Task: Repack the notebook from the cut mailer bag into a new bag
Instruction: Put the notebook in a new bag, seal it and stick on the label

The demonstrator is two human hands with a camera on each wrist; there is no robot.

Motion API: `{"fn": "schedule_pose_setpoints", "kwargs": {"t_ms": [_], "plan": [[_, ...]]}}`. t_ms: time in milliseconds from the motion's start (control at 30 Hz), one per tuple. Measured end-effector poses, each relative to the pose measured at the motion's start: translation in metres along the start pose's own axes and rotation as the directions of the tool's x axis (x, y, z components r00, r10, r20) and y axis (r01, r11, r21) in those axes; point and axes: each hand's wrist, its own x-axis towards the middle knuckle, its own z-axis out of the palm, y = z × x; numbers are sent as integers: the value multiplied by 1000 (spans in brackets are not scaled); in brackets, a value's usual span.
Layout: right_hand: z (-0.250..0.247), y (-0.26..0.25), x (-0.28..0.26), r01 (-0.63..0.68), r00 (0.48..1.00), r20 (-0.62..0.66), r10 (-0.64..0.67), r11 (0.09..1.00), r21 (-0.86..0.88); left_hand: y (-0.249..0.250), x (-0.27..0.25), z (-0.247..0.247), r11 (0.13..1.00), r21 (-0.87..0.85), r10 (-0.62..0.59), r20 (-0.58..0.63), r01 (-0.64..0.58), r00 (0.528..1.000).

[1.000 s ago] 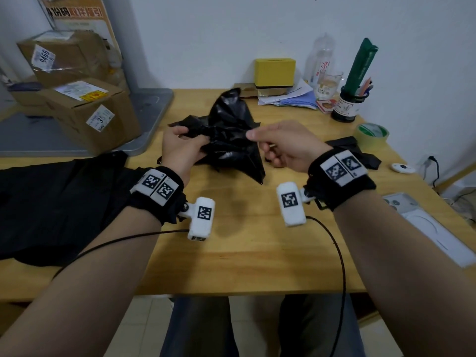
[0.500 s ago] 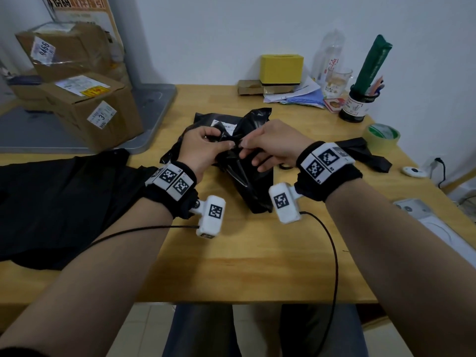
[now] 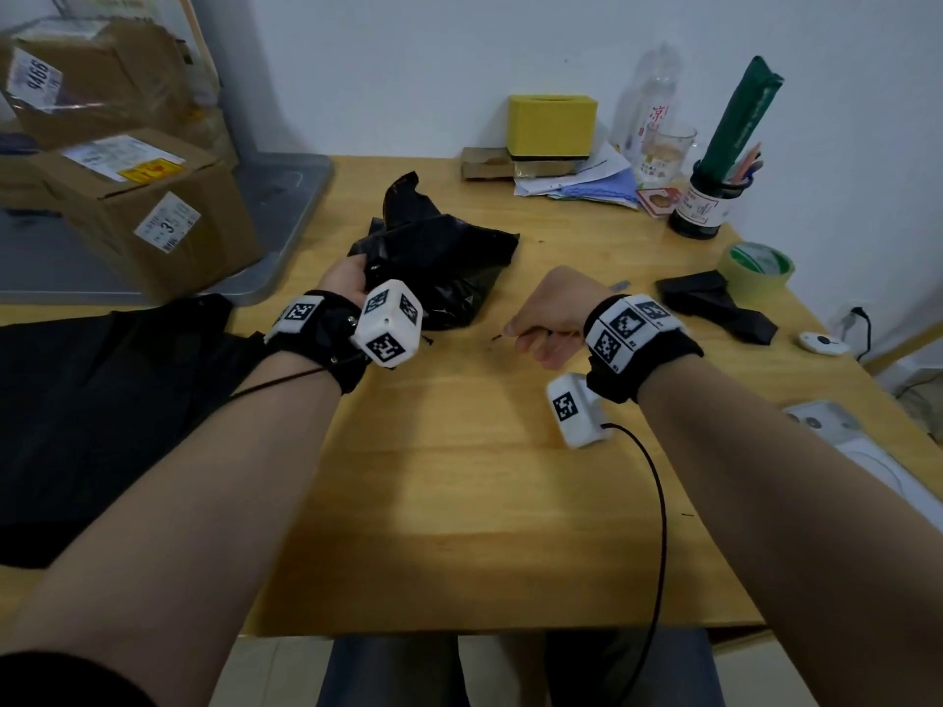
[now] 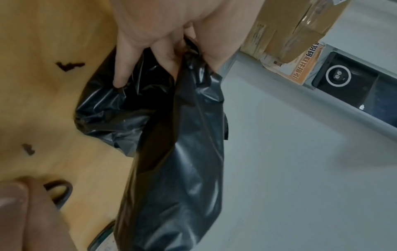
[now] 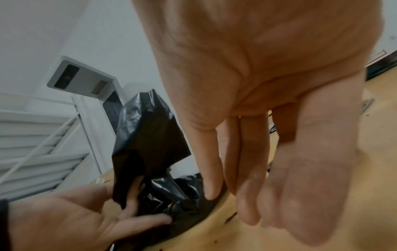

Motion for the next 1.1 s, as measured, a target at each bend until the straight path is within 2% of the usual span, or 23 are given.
{"fn": "schedule_pose_setpoints", "kwargs": {"t_ms": [100,233,500,700,833,1100], "plan": [[6,-5,7,5,1000,28,-4,999,-46,4,3,-4,1000,-19,-10,58,11,998],[11,-10,19,-17,998,66,23,996,-93,7,12,-10,999,-47,-1,65,4,998],[19,-22,37,20,999,31,-14,972,-235,4,30,-24,988,-142,83,104,-68,991],[28,-20,43,29,999,25,-27,992,-122,0,35,-35,968,-234,102,51,-88,993],[41,-32,40,112,992,54,-113,993,20,0,35,-37,969,-226,117,65,-99,991],[59,-51,44,129,985,131,-111,983,-131,2,49,-50,976,-204,93,49,-81,994]]}}
